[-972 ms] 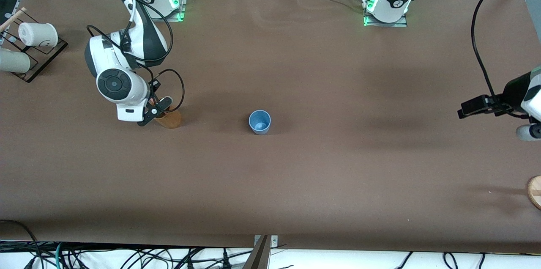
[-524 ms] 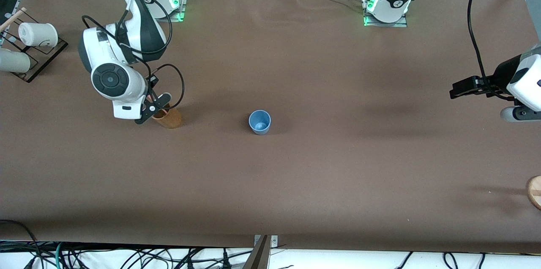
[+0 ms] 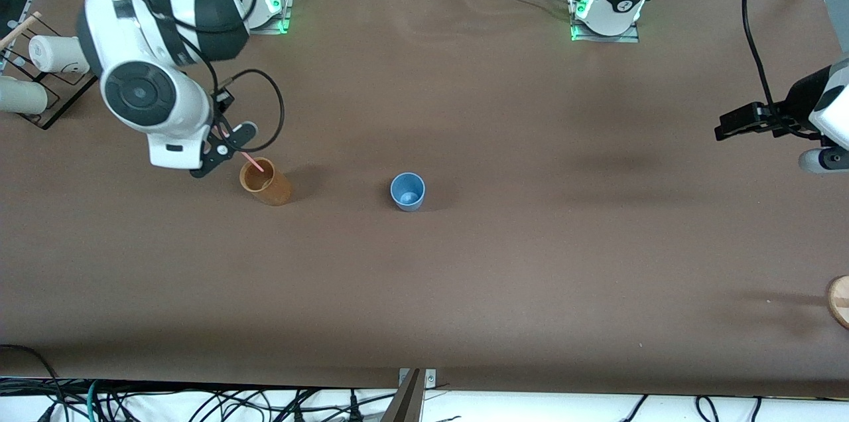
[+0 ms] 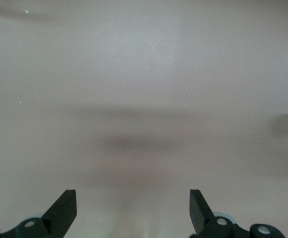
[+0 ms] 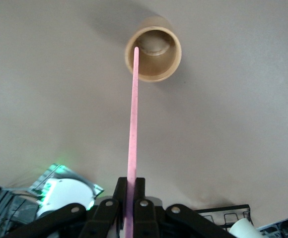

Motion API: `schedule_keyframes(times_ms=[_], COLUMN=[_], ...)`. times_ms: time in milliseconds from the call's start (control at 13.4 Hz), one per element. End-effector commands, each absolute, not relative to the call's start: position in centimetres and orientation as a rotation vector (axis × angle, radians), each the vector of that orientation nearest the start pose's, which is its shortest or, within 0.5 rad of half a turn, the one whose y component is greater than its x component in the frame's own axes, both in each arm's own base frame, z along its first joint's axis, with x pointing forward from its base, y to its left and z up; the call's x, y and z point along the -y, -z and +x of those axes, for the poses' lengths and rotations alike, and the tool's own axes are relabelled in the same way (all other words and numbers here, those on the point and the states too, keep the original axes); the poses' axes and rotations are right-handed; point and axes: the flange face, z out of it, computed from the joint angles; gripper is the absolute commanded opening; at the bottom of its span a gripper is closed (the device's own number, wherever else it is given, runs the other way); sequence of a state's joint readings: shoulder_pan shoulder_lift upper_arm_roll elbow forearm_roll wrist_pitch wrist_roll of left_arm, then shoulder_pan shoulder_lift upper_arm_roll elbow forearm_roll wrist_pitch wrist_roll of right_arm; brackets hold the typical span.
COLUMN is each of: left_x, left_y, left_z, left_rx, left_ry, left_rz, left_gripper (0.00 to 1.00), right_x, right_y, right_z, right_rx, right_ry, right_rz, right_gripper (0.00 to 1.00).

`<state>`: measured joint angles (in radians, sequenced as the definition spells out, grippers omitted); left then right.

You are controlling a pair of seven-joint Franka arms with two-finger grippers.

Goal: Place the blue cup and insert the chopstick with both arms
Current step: 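Grasp the pink chopstick and lift it from the tan cup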

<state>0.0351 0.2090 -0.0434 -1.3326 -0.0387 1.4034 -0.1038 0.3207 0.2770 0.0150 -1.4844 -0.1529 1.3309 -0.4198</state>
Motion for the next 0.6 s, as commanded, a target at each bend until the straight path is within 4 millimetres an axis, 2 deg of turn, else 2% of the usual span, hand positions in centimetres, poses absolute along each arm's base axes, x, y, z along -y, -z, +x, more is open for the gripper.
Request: schedule_keyframes(times_ms=[0,75,224,374,524], left_x=[0.5,0.2,0.2,0.3,0.6], left_y=[-59.6,-59.4,-59.1,-58.7,-58.8], left_z=[57.6,57.3,57.6,58.4,58.6], left_rx=[0.002,-0.048,-0.044,-0.049,-0.066], left_ry=[-0.157,-0.138,-0.145,-0.153,-0.145], left_rz=[-3.182,-3.183,-3.183,-3.184,-3.185], left_gripper=[1.0,1.0,1.0,1.0,1.0], right_x=[-20.8,-22.4,-28.2,-31.8,-34.2], right_y=[-51.4,-51.4,-51.7,-51.0,-49.4], right_z=[56.0,55.5,54.5,55.0,56.1], right_rx=[1.118,1.048,0.9,0.673,0.492], right_ry=[-0.674,-0.66,-0.623,-0.62,-0.655], right_rz=[-2.948,-2.962,-2.976,-2.935,-2.856], right_gripper=[0.0,0.0,0.0,0.0,0.0])
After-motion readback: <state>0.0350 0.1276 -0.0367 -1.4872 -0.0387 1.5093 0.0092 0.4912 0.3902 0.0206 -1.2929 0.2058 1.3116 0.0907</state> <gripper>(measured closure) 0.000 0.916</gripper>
